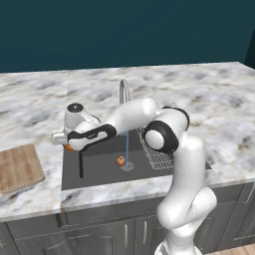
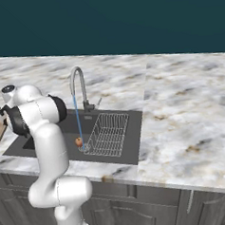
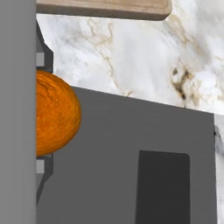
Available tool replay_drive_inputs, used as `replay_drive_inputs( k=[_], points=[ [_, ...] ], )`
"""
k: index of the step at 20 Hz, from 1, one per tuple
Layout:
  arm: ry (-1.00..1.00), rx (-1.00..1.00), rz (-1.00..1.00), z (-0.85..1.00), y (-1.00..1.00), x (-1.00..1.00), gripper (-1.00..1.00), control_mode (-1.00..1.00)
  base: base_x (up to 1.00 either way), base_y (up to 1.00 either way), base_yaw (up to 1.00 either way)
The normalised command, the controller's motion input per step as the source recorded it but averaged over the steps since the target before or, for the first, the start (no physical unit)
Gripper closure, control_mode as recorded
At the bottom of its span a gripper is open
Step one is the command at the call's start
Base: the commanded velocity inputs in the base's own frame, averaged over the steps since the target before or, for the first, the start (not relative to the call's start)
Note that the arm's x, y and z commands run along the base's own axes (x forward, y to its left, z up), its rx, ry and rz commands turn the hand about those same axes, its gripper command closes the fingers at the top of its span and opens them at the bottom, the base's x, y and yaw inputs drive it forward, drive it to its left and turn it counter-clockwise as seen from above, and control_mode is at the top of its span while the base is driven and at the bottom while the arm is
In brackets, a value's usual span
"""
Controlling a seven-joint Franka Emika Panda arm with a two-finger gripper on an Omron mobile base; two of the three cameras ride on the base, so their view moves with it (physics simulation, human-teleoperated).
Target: Pick the tangerine, peach from the sink and place them on the cutting board to airdry. Then turn off the sink faucet.
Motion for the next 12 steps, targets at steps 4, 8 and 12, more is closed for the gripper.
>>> replay_drive_inputs(
  k=[4,8,12],
  points=[
    [-0.01,-0.01,-0.01,0.11,0.11,-0.13,1.0,-1.0,0.0,0.0,0.0],
    [0.0,-0.01,-0.01,0.09,0.13,-0.13,1.0,-1.0,0.0,0.0,0.0],
    [0.0,-0.01,-0.01,0.04,0.16,-0.13,1.0,-1.0,0.0,0.0,0.0]
  ],
)
